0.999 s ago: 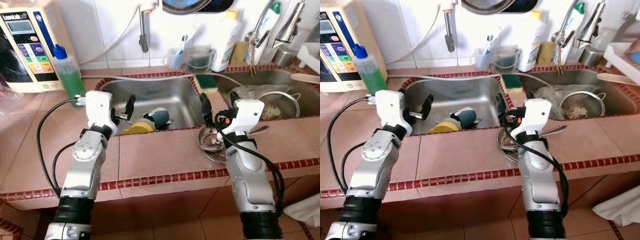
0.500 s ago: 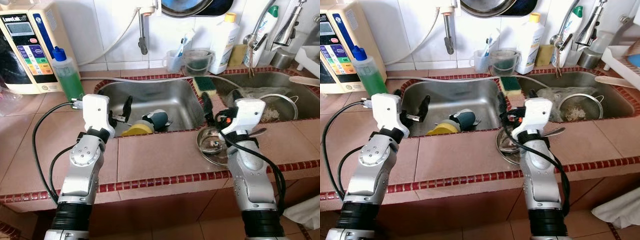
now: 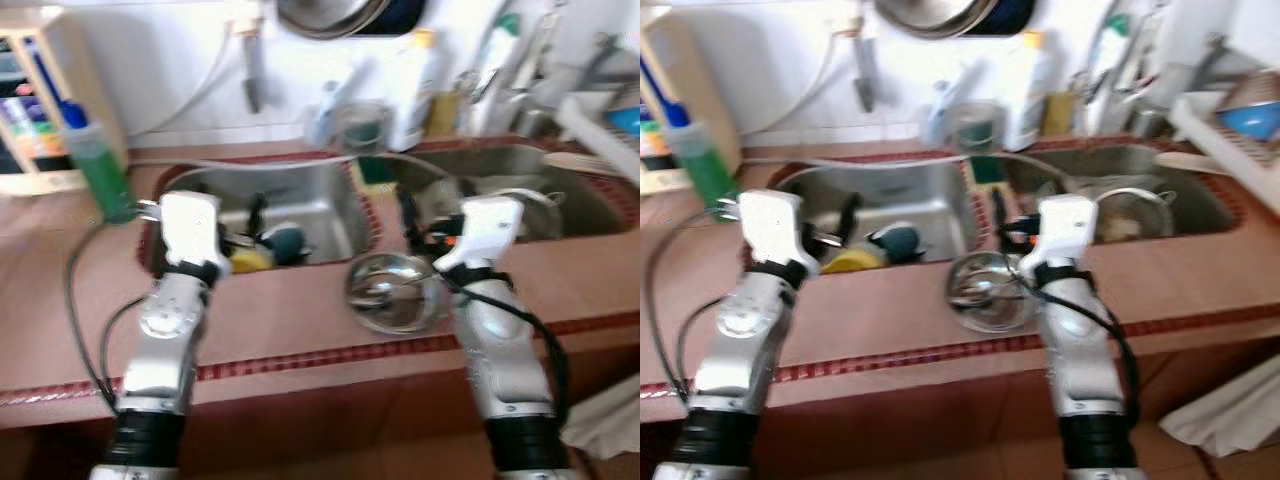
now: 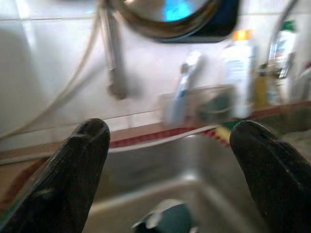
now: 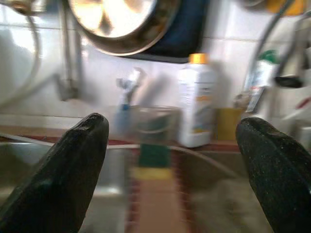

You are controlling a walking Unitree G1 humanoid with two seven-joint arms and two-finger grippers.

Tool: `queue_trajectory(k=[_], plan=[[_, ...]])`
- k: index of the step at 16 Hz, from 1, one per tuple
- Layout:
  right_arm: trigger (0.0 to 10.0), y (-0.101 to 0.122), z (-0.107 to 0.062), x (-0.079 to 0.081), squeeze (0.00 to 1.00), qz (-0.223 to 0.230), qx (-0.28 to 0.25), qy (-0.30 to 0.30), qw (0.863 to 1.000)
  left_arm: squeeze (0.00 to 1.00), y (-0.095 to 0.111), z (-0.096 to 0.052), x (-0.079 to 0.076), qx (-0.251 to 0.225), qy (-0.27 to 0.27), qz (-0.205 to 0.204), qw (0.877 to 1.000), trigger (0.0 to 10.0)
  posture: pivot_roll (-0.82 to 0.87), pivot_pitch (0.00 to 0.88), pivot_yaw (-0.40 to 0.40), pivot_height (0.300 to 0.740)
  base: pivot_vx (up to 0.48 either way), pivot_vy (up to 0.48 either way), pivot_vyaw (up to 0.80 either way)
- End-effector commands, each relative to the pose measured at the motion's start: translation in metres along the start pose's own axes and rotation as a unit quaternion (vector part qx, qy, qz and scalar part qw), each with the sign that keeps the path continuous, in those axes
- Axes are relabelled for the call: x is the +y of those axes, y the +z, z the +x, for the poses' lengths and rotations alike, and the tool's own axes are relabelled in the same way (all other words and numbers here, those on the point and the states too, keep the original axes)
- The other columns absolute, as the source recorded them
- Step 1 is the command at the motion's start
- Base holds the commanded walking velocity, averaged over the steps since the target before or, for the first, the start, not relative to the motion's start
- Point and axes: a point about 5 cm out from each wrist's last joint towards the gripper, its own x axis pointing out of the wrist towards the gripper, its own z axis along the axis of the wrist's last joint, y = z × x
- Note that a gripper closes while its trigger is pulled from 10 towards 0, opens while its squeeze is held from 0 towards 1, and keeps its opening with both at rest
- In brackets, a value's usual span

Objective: Kitchen organization

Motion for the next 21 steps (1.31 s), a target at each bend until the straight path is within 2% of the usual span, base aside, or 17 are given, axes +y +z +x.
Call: queue_trajectory(k=[1, 7, 8, 10, 12, 13, 15, 17, 19, 21], plan=[[10.0, 0.000, 0.001, 0.007, 0.00, 0.006, -0.001, 0.010, 1.000, 0.00, 0.005, 0.000, 0.008, -0.009, 0.010, 0.003, 1.000, 10.0, -0.16, 0.000, 0.025, 0.740, 0.000, -0.480, 0.00], [10.0, 0.001, 0.004, 0.008, 0.00, 0.002, -0.004, 0.016, 1.000, 0.00, 0.006, 0.002, 0.005, -0.011, 0.008, -0.004, 1.000, 10.0, -0.16, 0.000, 0.016, 0.740, 0.000, -0.480, 0.00], [10.0, 0.001, 0.004, 0.010, 0.00, 0.003, -0.004, 0.020, 1.000, 0.00, 0.007, 0.001, 0.004, -0.015, 0.006, -0.010, 1.000, 10.0, -0.16, 0.000, 0.012, 0.740, 0.000, 0.000, 0.00], [10.0, -0.001, 0.002, 0.011, 0.00, 0.015, 0.000, 0.026, 1.000, 0.00, 0.007, 0.000, 0.005, -0.016, 0.007, -0.049, 0.999, 10.0, -0.16, 0.000, 0.011, 0.740, 0.000, 0.000, 0.00], [10.0, -0.007, -0.003, 0.007, 0.00, 0.061, 0.013, 0.025, 0.998, 0.00, 0.004, -0.006, -0.003, -0.003, -0.028, -0.015, 1.000, 10.0, -0.15, 0.000, 0.010, 0.740, 0.000, 0.000, 0.00], [10.0, -0.010, -0.005, 0.004, 0.00, 0.076, 0.019, 0.017, 0.997, 0.00, 0.004, -0.007, -0.005, -0.002, -0.040, -0.015, 0.999, 10.0, -0.15, 0.000, 0.012, 0.740, 0.000, 0.000, 0.00], [10.0, -0.020, -0.011, -0.008, 0.00, 0.084, 0.043, -0.003, 0.996, 0.00, 0.005, -0.012, -0.013, -0.002, -0.071, 0.009, 0.997, 10.0, -0.15, 0.000, 0.015, 0.740, 0.000, 0.000, 0.00], [10.0, -0.025, -0.013, -0.017, 0.00, 0.085, 0.058, -0.015, 0.995, 0.00, 0.004, -0.015, -0.019, 0.007, -0.093, 0.009, 0.996, 10.0, -0.16, 0.000, 0.016, 0.740, 0.000, 0.000, 0.00], [10.0, -0.031, -0.016, -0.024, 0.00, 0.086, 0.074, -0.019, 0.993, 0.00, 0.001, -0.018, -0.025, 0.022, -0.112, 0.025, 0.993, 10.0, -0.16, 0.013, 0.018, 0.740, 0.000, 0.000, 0.00], [10.0, -0.037, -0.016, -0.033, 0.00, 0.121, 0.093, -0.026, 0.988, 0.00, -0.006, -0.025, -0.037, 0.046, -0.144, 0.044, 0.988, 10.0, -0.15, 0.033, 0.022, 0.740, 0.000, 0.000, 0.00]])
